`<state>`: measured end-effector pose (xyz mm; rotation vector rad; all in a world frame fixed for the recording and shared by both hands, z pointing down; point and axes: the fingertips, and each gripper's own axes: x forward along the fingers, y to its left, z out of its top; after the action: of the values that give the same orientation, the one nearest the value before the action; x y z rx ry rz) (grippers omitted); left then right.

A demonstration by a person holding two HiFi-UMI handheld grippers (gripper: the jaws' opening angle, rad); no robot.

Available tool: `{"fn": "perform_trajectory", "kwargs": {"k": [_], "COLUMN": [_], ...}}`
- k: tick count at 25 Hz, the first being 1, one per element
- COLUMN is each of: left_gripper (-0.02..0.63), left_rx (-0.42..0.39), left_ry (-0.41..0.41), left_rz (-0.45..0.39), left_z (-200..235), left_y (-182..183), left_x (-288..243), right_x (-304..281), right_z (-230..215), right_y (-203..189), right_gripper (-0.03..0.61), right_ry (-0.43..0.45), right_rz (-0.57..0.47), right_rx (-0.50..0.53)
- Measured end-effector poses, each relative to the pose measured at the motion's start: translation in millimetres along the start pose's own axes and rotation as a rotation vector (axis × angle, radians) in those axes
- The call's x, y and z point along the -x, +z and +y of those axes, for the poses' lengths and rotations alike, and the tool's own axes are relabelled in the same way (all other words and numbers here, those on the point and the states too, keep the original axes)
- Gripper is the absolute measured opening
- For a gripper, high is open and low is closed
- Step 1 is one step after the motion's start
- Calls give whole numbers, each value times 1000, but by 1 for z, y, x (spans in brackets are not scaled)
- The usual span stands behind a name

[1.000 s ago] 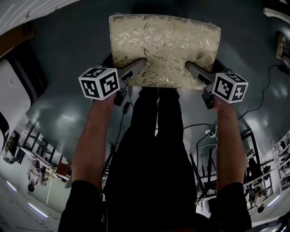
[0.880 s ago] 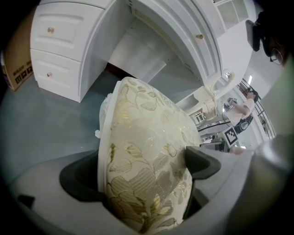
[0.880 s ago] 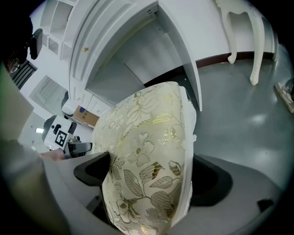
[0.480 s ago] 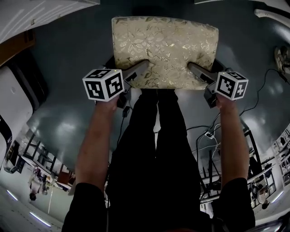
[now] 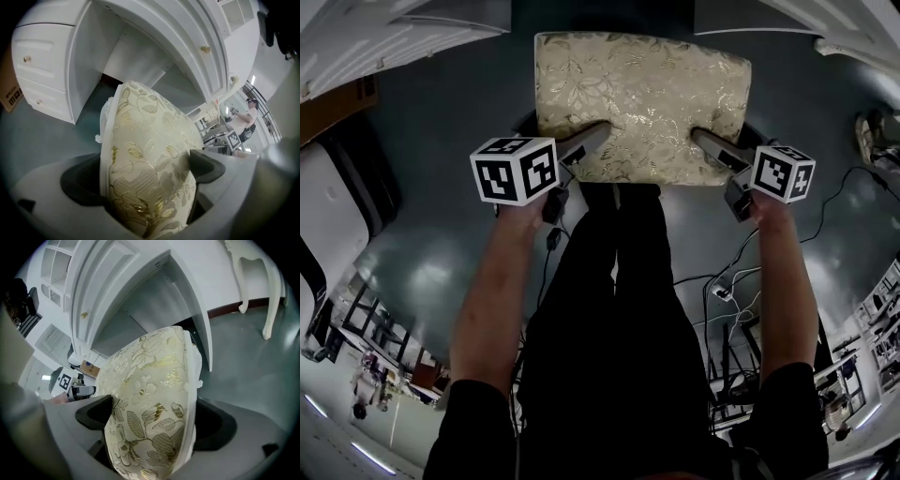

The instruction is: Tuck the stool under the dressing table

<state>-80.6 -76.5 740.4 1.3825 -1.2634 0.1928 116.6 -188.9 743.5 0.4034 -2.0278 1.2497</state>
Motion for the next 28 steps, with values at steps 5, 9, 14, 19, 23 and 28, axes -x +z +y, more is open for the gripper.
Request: {"fn": "perform_trajectory", "kwargs": {"k": [5,9,14,19,23,28], "left_gripper": [555,557,555,557,557,555], "left_rx": [20,17,4,-8,-22,-5], "left_ry": [15,17,22,26,15,13], "left_rz": [-25,-47,-60,-59,-65,-84], "left_z": [-4,-5,-3,-1,-3,-7], "left_y": [-1,0,1,3,7,-12], "left_x": [1,0,2,1,1,9], "right_x": [2,2,1,-2,-2,10], "right_z": [-1,-2,0,-1,-1,5], "right_y": [6,10,10,6,5,-5], "right_gripper": [517,517,517,517,517,517], "right_ry": [20,35,41,45,42,18], "right_rz": [-4,-20,-37,-49,-50,-82], "right_rx": [30,53,50,31,22,46]}}
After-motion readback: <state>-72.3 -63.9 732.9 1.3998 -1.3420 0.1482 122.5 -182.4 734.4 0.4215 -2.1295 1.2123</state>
